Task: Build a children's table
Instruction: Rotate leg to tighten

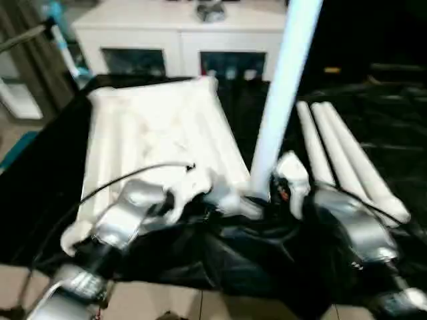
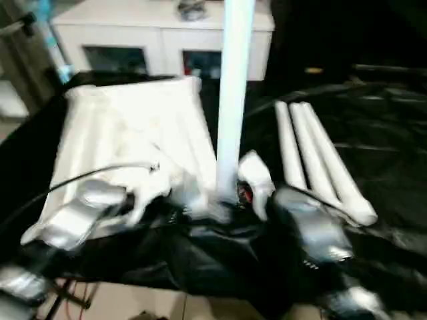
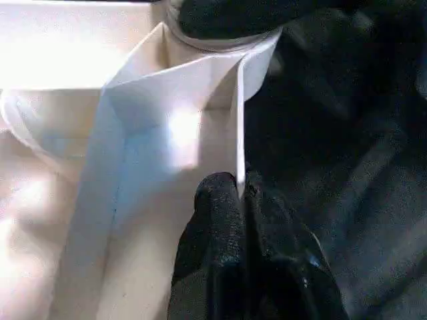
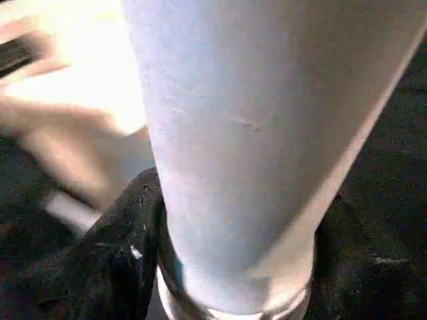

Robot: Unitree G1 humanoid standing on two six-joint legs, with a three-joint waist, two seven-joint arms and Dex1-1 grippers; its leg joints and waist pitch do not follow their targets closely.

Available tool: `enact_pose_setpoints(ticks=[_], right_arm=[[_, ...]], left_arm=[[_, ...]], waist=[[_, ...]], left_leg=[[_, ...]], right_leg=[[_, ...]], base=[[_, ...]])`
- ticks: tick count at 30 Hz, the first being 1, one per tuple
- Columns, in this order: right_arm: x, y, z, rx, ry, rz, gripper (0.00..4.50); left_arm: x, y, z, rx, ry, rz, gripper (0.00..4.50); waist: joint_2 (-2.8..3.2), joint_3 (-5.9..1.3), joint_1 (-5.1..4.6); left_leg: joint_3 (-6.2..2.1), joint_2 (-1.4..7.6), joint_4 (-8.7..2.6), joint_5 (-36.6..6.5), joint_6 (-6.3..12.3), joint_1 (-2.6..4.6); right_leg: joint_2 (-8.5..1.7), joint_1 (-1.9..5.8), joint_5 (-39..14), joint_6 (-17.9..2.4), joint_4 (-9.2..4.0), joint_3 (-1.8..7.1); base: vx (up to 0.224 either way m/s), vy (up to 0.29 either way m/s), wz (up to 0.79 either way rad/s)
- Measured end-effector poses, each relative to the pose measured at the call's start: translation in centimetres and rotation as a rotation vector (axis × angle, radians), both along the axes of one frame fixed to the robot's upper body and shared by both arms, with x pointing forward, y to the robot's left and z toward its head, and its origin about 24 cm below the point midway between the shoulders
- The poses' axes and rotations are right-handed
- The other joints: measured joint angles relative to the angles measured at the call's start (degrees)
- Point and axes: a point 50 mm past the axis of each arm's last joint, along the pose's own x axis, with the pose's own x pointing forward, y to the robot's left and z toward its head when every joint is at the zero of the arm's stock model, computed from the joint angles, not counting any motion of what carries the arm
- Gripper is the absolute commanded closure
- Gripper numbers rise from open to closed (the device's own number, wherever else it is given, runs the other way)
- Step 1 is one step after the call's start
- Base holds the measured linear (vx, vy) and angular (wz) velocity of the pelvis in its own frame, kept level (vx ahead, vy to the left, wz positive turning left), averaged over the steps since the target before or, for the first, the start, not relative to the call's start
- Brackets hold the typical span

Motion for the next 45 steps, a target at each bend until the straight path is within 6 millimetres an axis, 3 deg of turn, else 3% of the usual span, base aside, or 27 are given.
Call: enact_pose_setpoints(ticks=[5, 6, 13, 20, 30, 31, 35, 40, 45], right_arm=[[1.9, 1.6, -0.2, 0.007, 0.019, -0.196, 1.81], [2.1, 1.9, -0.2, 0.005, 0.019, -0.213, 1.25], [2.2, 2.5, -0.5, -0.006, 0.021, -0.21, 0.62], [0.9, 1.1, -0.1, -0.012, -0.012, -0.002, 0.62], [-3.0, -1.9, 0.9, -0.078, 0.018, 0.417, 0.62], [-3.3, -2.0, 0.9, -0.08, 0.029, 0.446, 0.78], [-3.6, -2.0, 0.8, -0.072, 0.055, 0.473, 0.97], [-3.7, -1.7, 0.8, -0.056, 0.075, 0.476, 1.58], [-3.8, -1.4, 0.7, -0.048, 0.075, 0.483, 1.73]], left_arm=[[0.9, -1.4, 0.0, 0.016, -0.015, 0.13, 4.5], [0.9, -1.6, -0.1, 0.023, -0.018, 0.137, 4.5], [0.8, -1.6, 0.1, 0.041, -0.041, 0.116, 4.5], [0.1, -0.3, 0.3, 0.038, -0.053, 0.007, 4.5], [-1.7, 2.1, 0.6, 0.028, -0.02, -0.246, 4.5], [-1.9, 2.2, 0.6, 0.028, -0.017, -0.265, 4.5], [-2.3, 2.6, 0.5, 0.032, -0.005, -0.294, 4.5], [-2.4, 2.9, 0.5, 0.038, -0.001, -0.312, 4.5], [-2.4, 3.0, 0.5, 0.038, 0.003, -0.319, 4.5]], waist=[[-0.03, -0.06, -0.57], [-0.05, -0.07, -0.75], [-0.02, -0.11, -1.05], [0.04, -0.06, -0.56], [0.23, 0.05, 1.75], [0.25, 0.06, 1.94], [0.31, 0.08, 1.95], [0.33, 0.09, 1.97], [0.32, 0.09, 1.95]], left_leg=[[-0.11, 0.0, -0.04, 0.0, 0.0, 0.07], [-0.12, 0.0, -0.04, 0.0, 0.0, 0.06], [-0.13, -0.01, -0.04, 0.0, 0.0, -0.03], [-0.14, 0.02, -0.16, 0.0, 0.0, -0.15], [-0.11, 0.02, -0.14, -0.01, 0.04, -0.33], [-0.1, 0.03, -0.13, -0.01, 0.03, -0.29], [-0.1, 0.04, -0.13, -0.01, 0.0, -0.17], [-0.1, 0.04, -0.14, 0.0, -0.01, -0.14], [-0.1, 0.04, -0.14, 0.0, -0.01, -0.15]], right_leg=[[0.01, 0.07, 0.0, 0.03, -0.01, -0.09], [0.01, 0.07, 0.0, 0.03, -0.01, -0.09], [0.01, 0.02, 0.01, 0.02, -0.06, -0.09], [0.02, -0.04, 0.2, -0.23, -0.05, -0.14], [0.01, -0.12, -0.15, -0.13, -0.1, -0.13], [0.01, -0.11, -0.14, -0.13, -0.07, -0.12], [0.01, -0.07, -0.12, -0.16, 0.07, -0.11], [0.01, -0.02, -0.09, -0.18, 0.1, -0.09], [0.02, -0.01, -0.09, -0.18, 0.09, -0.07]], base=[[0.0, 0.0, 0.0], [0.0, 0.0, 0.0], [0.0, 0.0, 0.0], [0.0, 0.0, 0.0], [0.0, 0.0, 0.0], [0.0, 0.0, 0.0], [0.0, 0.0, 0.0], [0.0, 0.0, 0.0], [0.0, 0.0, 0.0]])
